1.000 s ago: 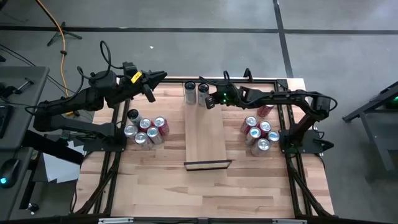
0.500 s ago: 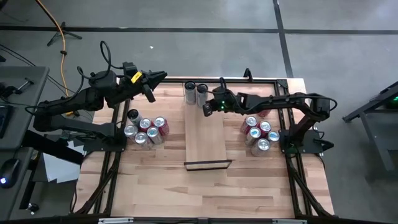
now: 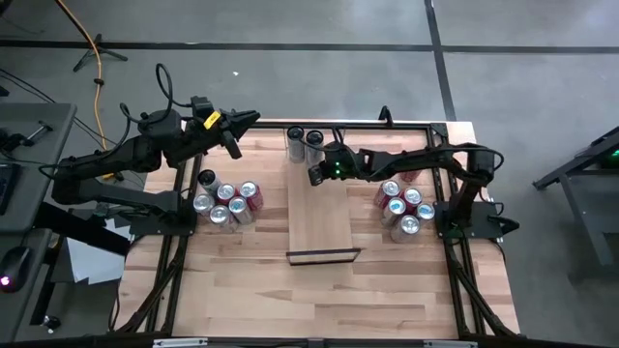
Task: Place canned beverage on shelf
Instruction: Put the right white/pink soda can on the shelf aligned with the other white/pink soda cans, then put the white/pink soda can on the shelf aligned with the other white/pink soda cans
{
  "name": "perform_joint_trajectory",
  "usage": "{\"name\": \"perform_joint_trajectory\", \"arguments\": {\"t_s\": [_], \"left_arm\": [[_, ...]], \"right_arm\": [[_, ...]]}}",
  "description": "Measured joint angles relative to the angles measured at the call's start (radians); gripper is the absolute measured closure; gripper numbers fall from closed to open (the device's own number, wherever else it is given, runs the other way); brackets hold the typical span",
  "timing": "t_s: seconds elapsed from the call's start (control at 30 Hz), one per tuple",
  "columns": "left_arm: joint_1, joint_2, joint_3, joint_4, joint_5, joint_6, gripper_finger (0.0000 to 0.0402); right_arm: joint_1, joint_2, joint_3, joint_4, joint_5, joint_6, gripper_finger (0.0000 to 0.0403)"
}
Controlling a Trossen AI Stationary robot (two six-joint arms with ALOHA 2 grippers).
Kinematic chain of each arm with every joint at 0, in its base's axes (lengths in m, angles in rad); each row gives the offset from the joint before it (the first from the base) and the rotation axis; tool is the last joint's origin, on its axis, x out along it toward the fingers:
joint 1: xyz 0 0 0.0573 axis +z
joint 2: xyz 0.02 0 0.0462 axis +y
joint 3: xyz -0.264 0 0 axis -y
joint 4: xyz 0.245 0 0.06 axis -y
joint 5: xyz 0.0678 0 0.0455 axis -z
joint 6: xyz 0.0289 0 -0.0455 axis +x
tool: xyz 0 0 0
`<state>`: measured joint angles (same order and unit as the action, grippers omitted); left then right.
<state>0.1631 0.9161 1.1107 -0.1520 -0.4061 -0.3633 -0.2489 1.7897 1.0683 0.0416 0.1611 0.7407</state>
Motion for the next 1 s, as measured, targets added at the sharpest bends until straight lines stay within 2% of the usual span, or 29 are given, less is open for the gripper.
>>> {"name": "perform_joint_trajectory", "arguments": {"t_s": [0.13,0.7,0.83,1.0], "left_arm": [[0.0,0.0,0.0,0.0,0.0,0.0,0.0401],[0.0,0.0,0.0,0.0,-0.001,0.0,0.0401],[0.0,0.0,0.0,0.0,-0.001,0.0,0.0402],[0.0,-0.011,-0.001,-0.036,0.02,0.033,0.0402]], "right_arm": [[-0.009,0.0,0.0,0.014,0.04,-0.023,0.0403],[-0.07,0.0,0.0,0.068,0.026,-0.042,0.0403],[-0.072,-0.005,0.0,0.058,-0.021,-0.076,0.0403],[-0.072,-0.101,0.0,-0.105,-0.096,-0.183,0.0403]]}}
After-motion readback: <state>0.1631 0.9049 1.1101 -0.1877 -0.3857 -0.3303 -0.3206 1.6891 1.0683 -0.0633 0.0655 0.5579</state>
